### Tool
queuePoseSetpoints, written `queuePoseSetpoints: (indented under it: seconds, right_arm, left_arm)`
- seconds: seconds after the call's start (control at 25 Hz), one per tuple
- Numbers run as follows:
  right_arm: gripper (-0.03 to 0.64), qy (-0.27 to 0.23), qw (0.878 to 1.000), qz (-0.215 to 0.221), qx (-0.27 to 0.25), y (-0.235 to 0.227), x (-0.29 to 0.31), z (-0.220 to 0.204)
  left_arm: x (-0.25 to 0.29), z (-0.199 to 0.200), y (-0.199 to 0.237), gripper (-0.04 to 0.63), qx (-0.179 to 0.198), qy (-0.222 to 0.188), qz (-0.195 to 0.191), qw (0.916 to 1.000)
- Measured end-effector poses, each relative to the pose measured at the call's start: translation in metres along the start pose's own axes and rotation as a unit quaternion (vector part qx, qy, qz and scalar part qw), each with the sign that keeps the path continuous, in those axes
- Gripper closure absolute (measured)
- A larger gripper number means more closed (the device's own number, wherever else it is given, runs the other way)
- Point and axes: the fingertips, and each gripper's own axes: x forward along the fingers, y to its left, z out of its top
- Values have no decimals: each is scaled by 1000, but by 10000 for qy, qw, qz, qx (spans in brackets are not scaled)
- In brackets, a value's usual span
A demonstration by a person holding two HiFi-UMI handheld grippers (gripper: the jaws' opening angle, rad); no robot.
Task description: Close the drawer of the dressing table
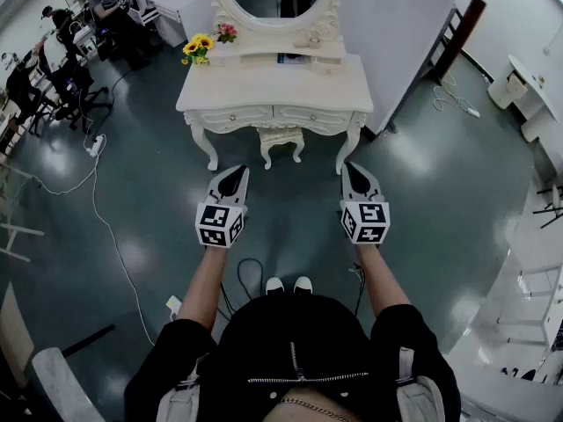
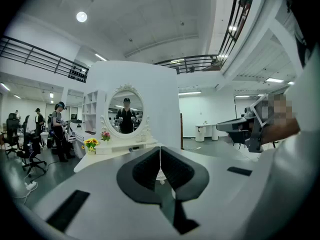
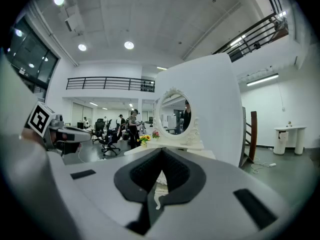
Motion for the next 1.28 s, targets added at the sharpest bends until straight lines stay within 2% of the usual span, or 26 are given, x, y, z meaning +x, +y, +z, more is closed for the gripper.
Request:
queuePoseSetpoints:
  seconds: [0.2, 0.84, 1.28]
  right_arm:
    - [612, -143, 9998, 79, 94, 8, -2, 2]
    - [611, -100, 9993, -224, 274, 34, 10, -16]
    - [611, -132, 9997, -50, 223, 19, 86, -9]
  left_arm:
    - [-5, -4, 5, 574, -25, 8, -7, 10000]
    - [-8, -26, 28, 574, 29, 110, -261, 9996]
    - [47, -24, 69, 574, 2, 124, -123, 9998]
